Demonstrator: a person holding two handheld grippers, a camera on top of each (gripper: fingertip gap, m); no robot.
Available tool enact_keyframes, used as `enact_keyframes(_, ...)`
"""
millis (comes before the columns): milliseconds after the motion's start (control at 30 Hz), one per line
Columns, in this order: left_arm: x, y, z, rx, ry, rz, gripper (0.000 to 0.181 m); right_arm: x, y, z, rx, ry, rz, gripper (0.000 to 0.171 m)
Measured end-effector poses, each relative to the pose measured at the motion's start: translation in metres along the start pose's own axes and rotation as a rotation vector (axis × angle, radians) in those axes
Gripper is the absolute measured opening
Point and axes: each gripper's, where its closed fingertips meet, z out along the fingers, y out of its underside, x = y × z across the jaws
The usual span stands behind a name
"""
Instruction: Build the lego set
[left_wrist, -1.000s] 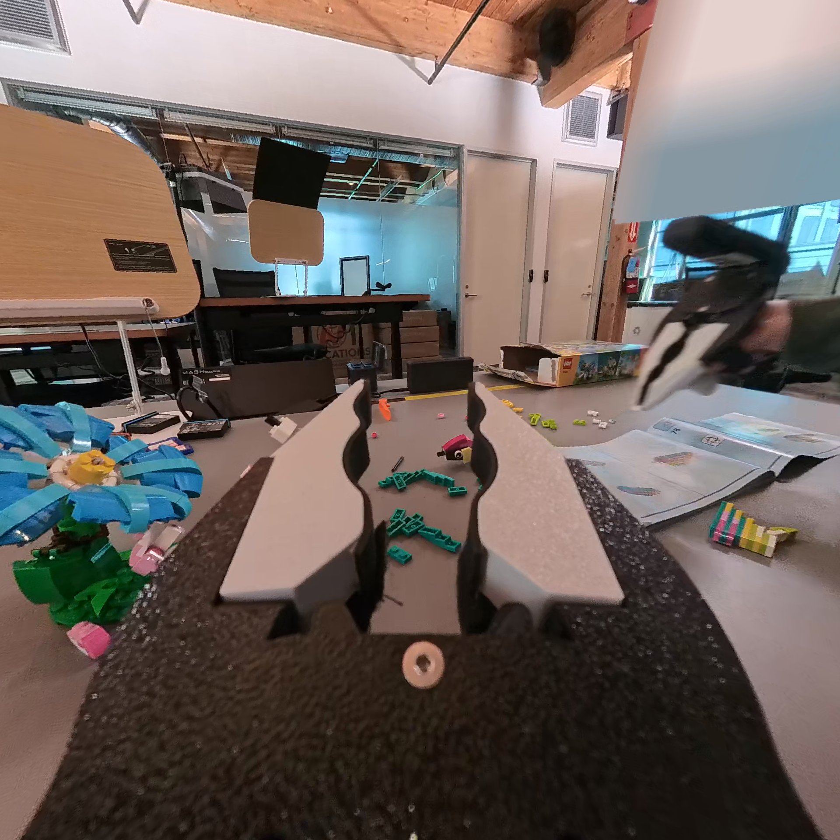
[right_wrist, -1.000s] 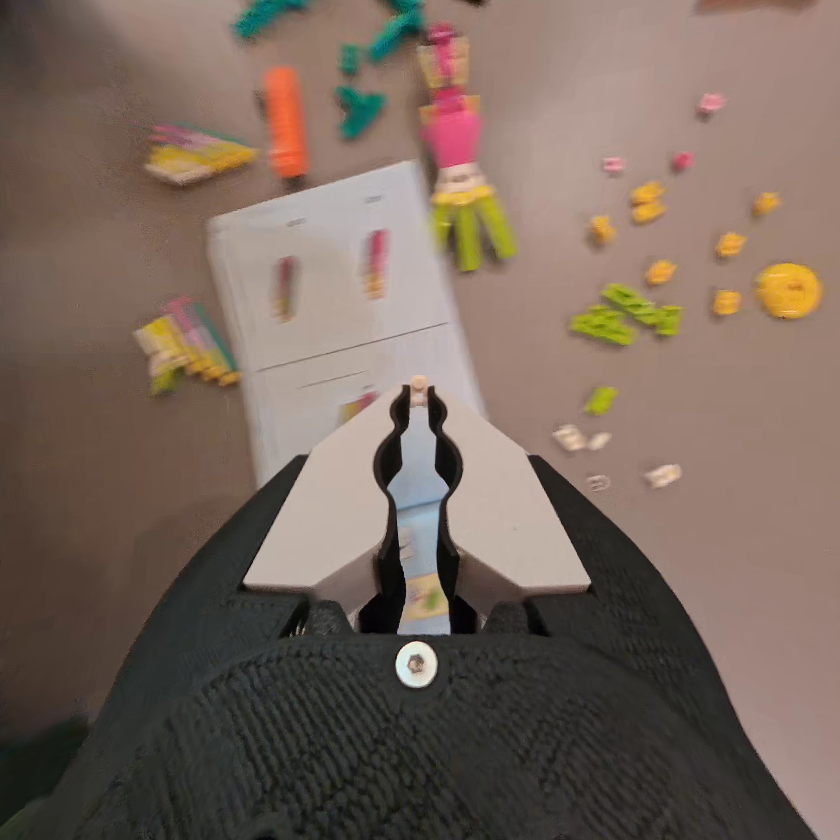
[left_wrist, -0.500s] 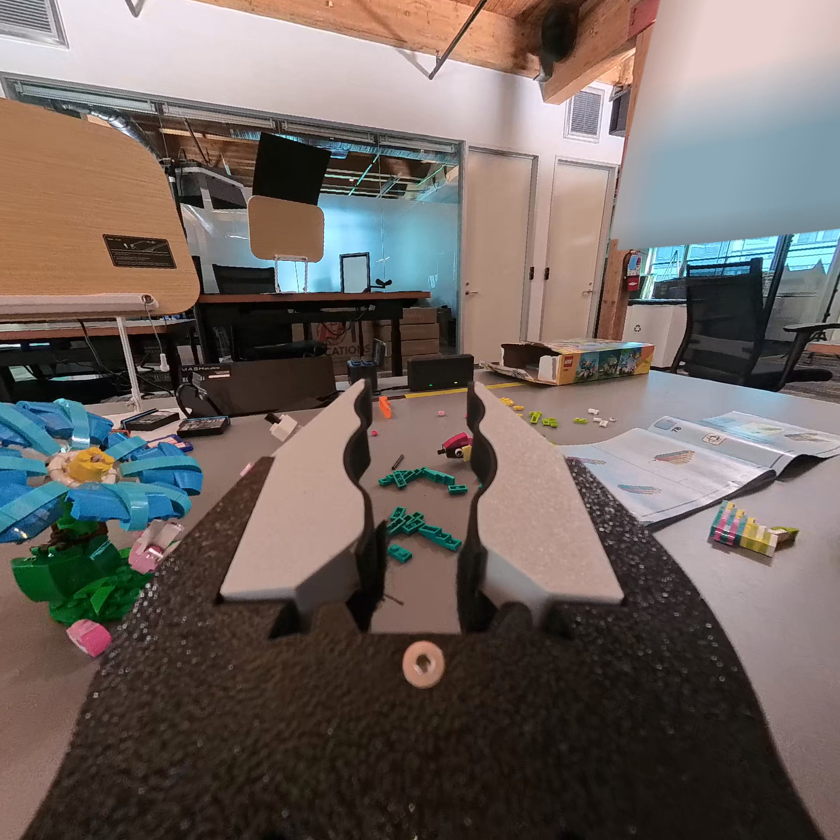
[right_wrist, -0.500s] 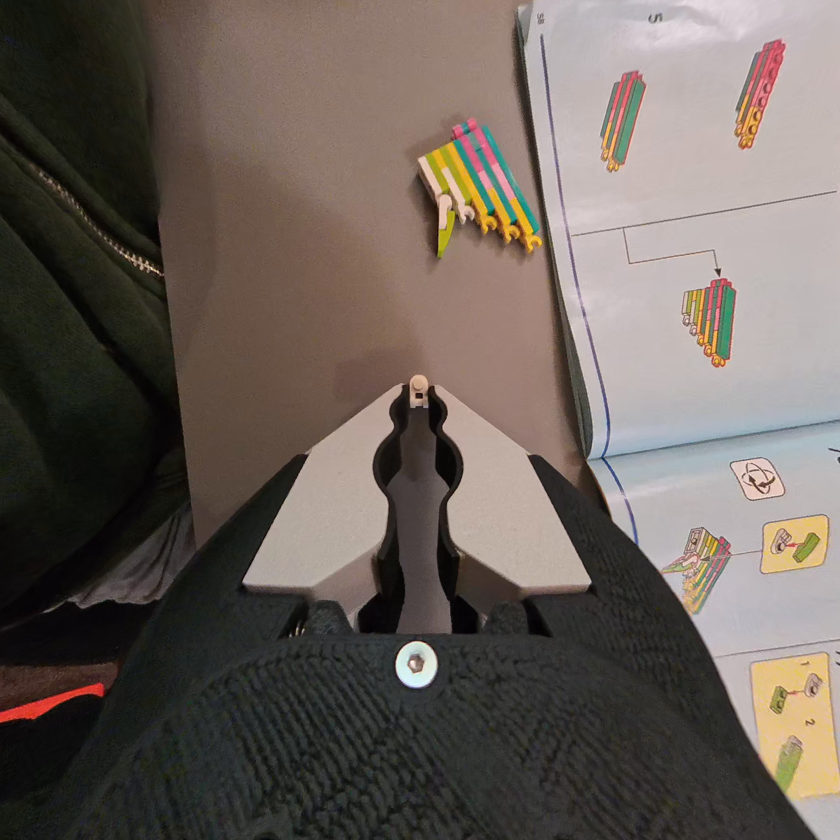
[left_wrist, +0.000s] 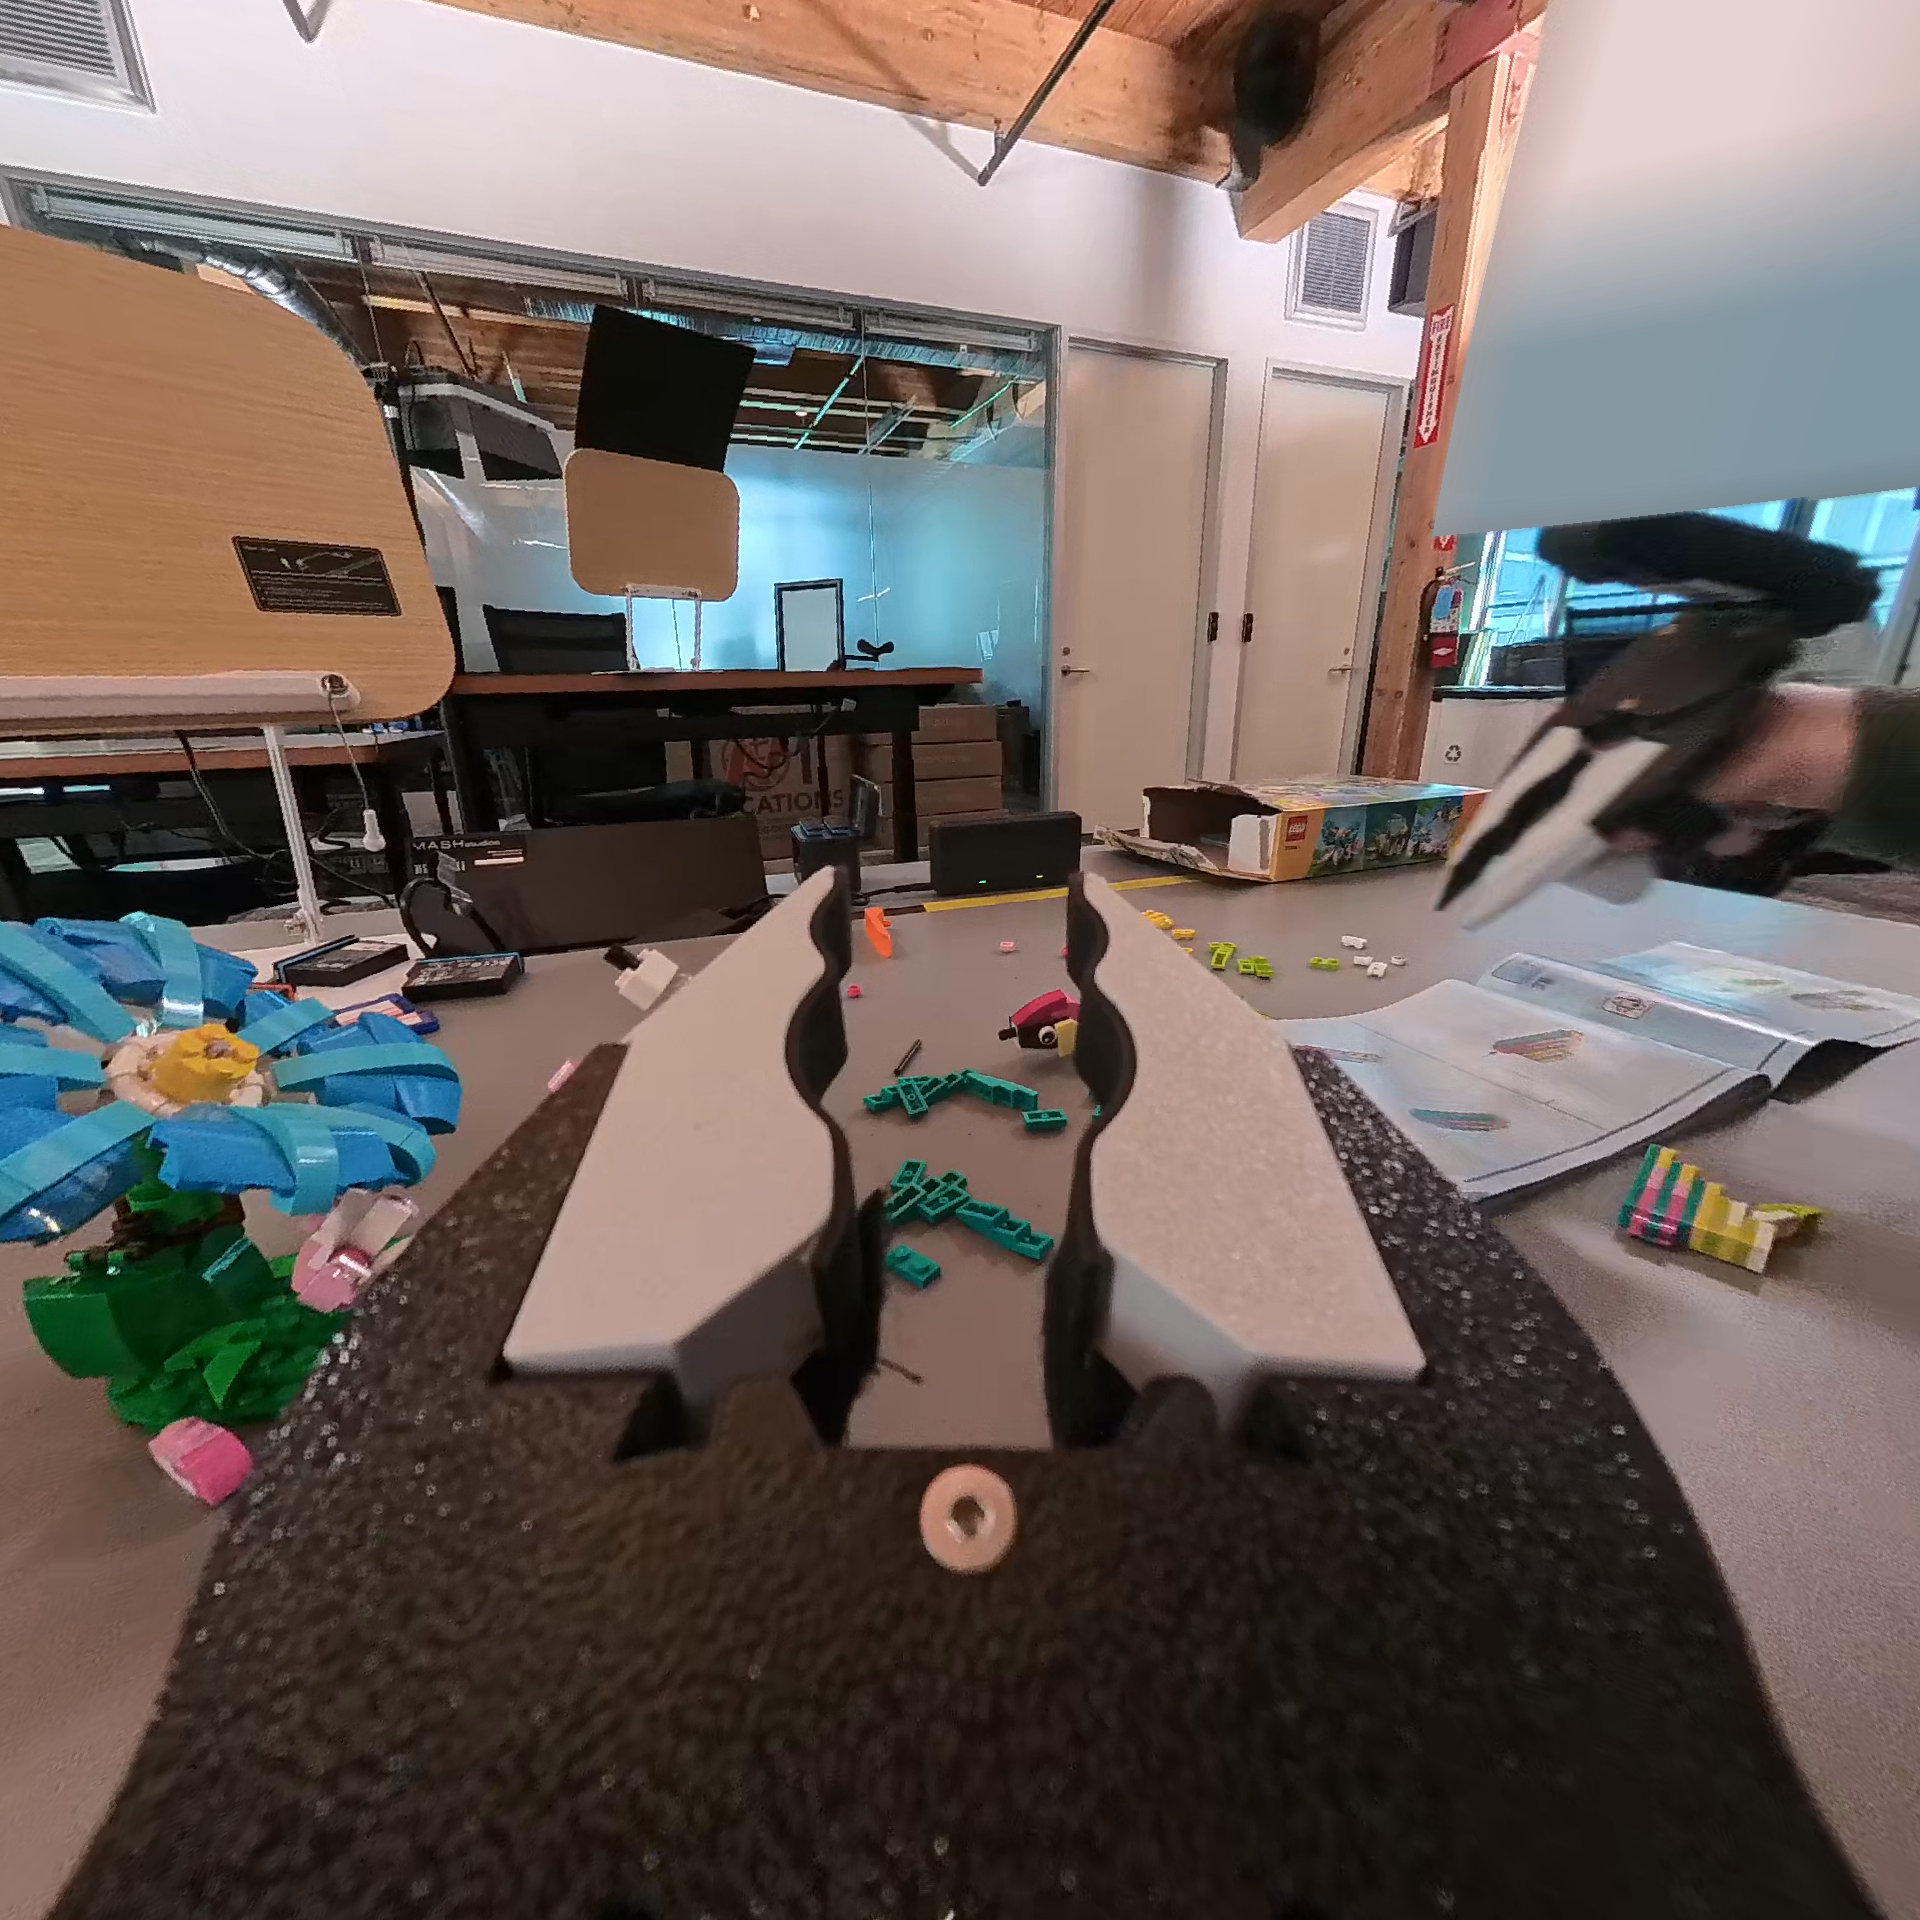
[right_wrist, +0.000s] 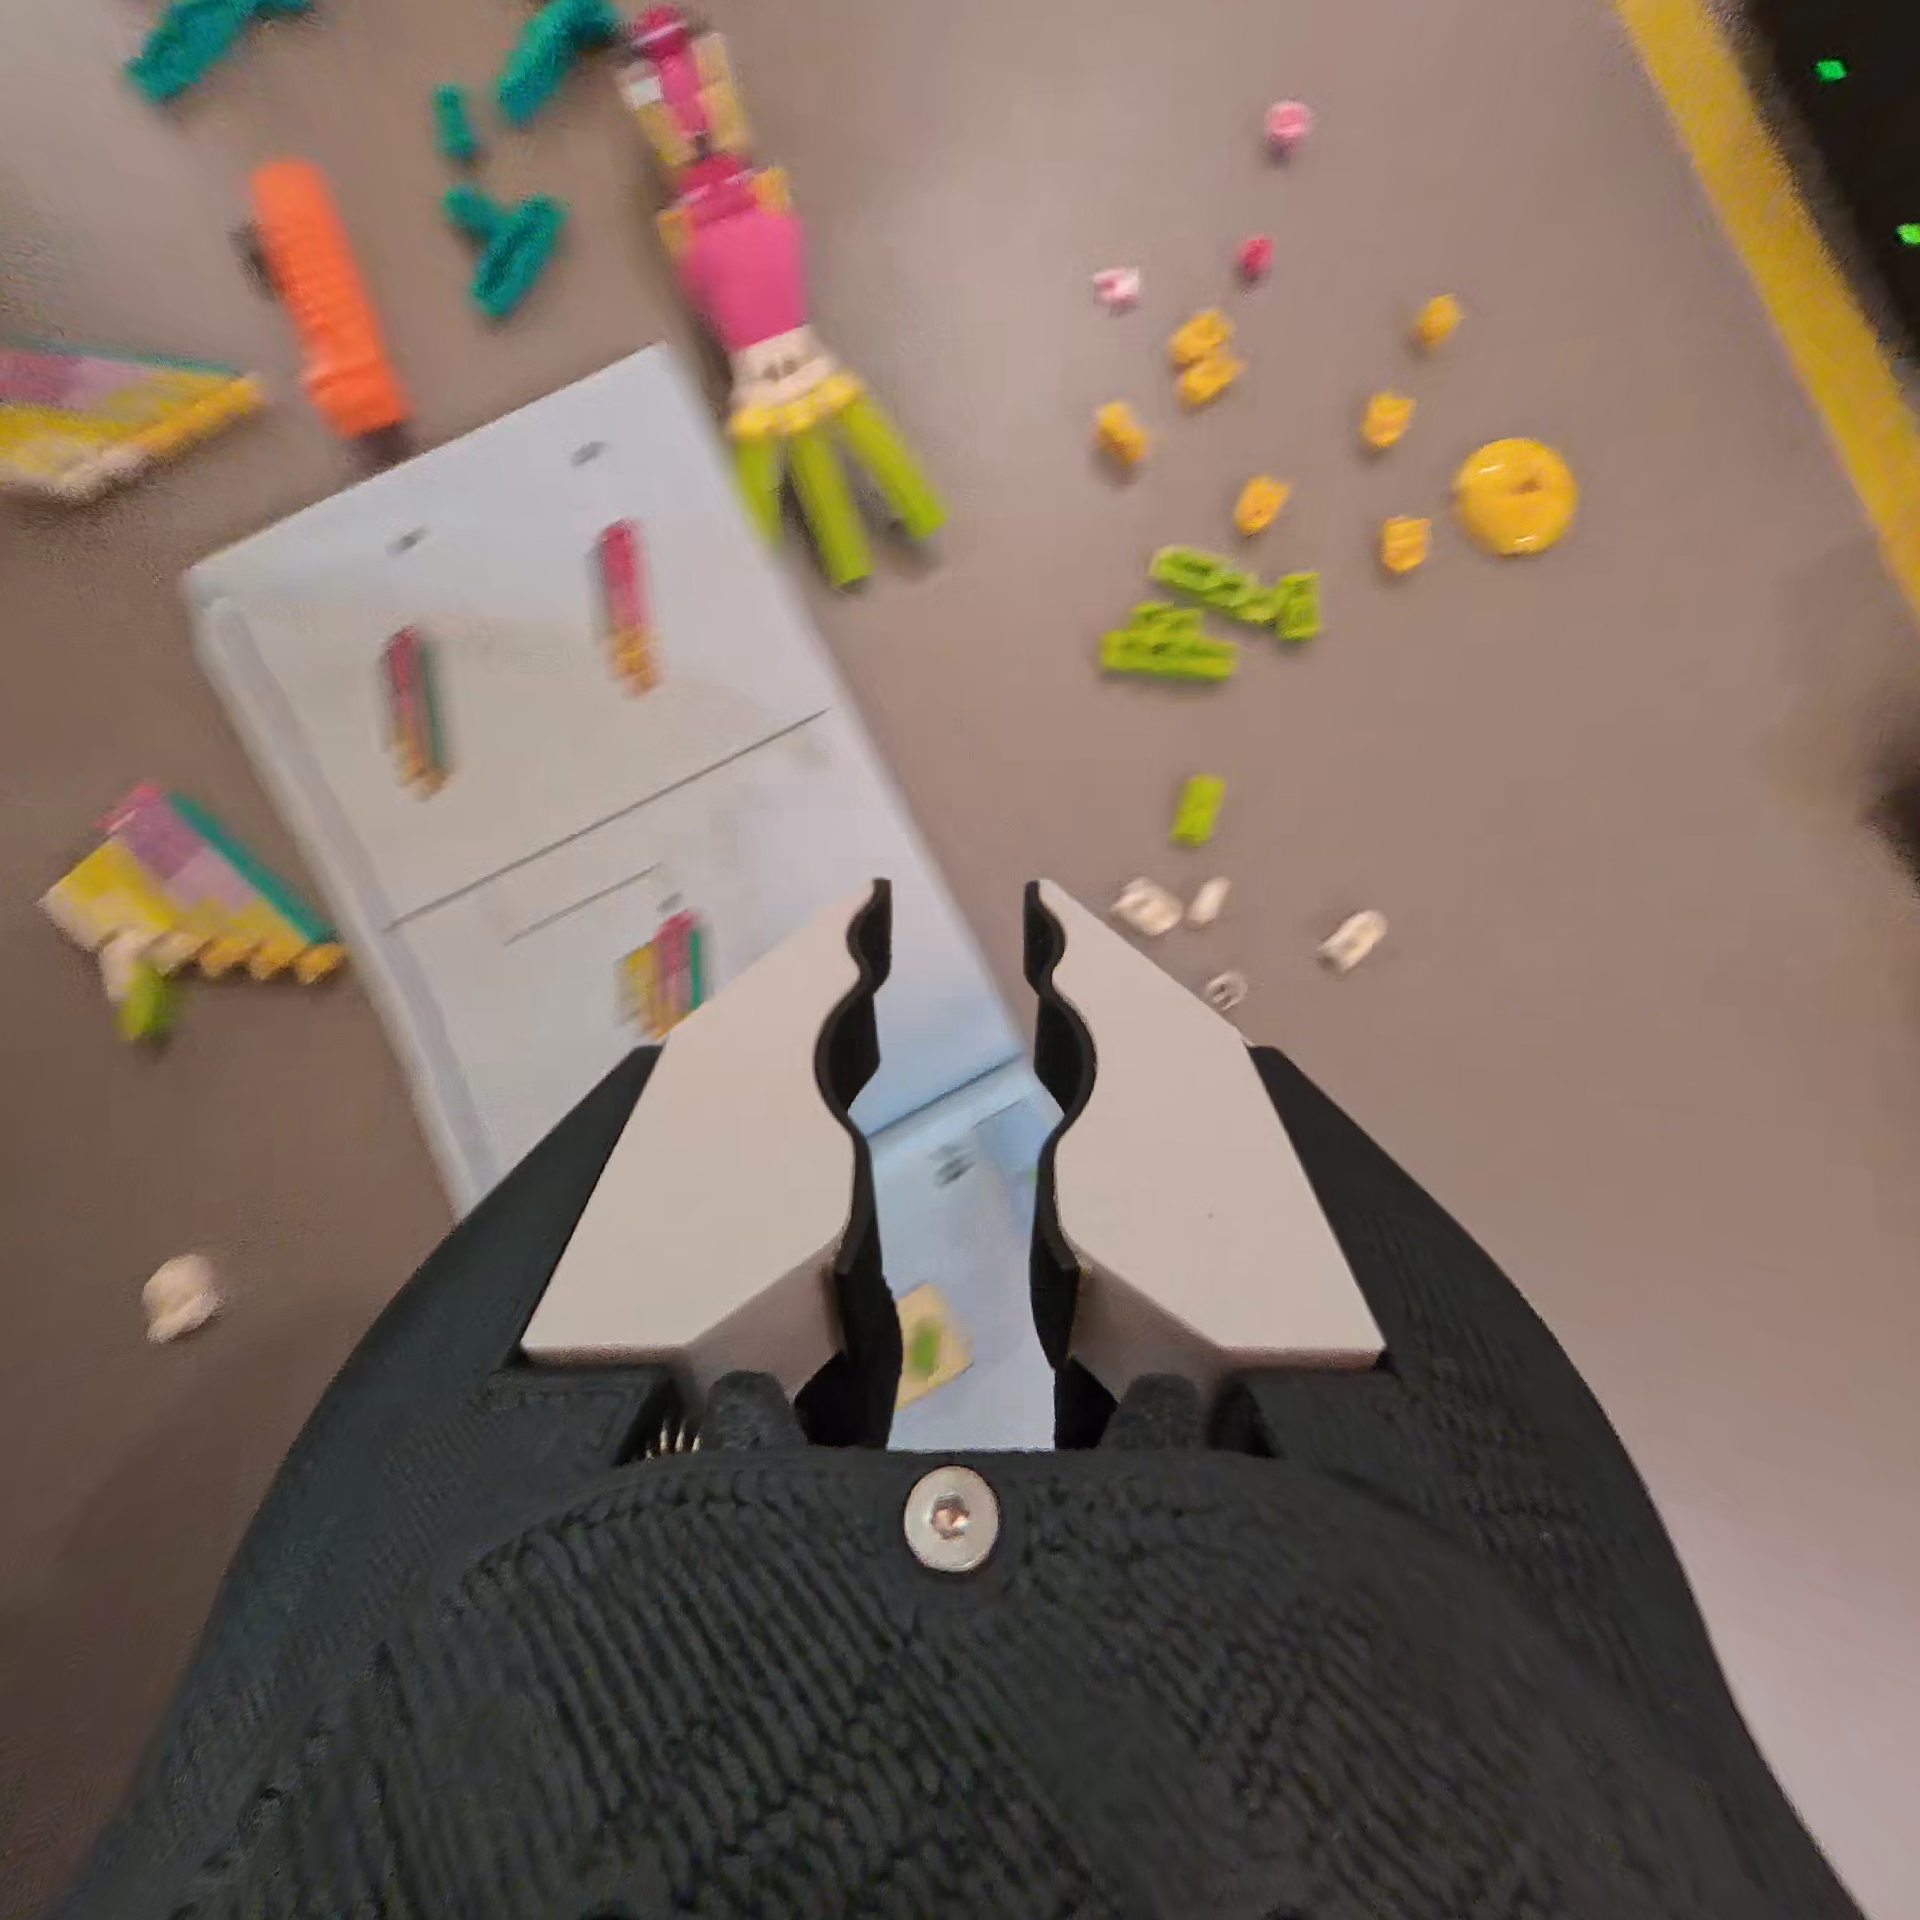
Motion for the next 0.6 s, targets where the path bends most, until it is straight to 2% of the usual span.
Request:
enact_keyframes(33,0.0,0.0,0.0,-0.001,0.0,0.0,0.039,0.015,-0.007,0.009,-0.004,0.009,0.025,0.024)
enact_keyframes(167,0.0,0.0,0.0,0.0,0.0,0.0,0.039,0.048,-0.018,0.041,-0.046,-0.041,0.084,0.024)
enact_keyframes(400,0.0,0.0,0.0,0.0,0.009,-0.006,0.038,0.055,-0.038,0.071,0.007,-0.08,0.093,0.028)
enact_keyframes(600,0.0,-0.001,0.0,0.006,0.011,-0.011,0.038,0.06,-0.034,0.088,-0.11,-0.043,0.059,0.028)
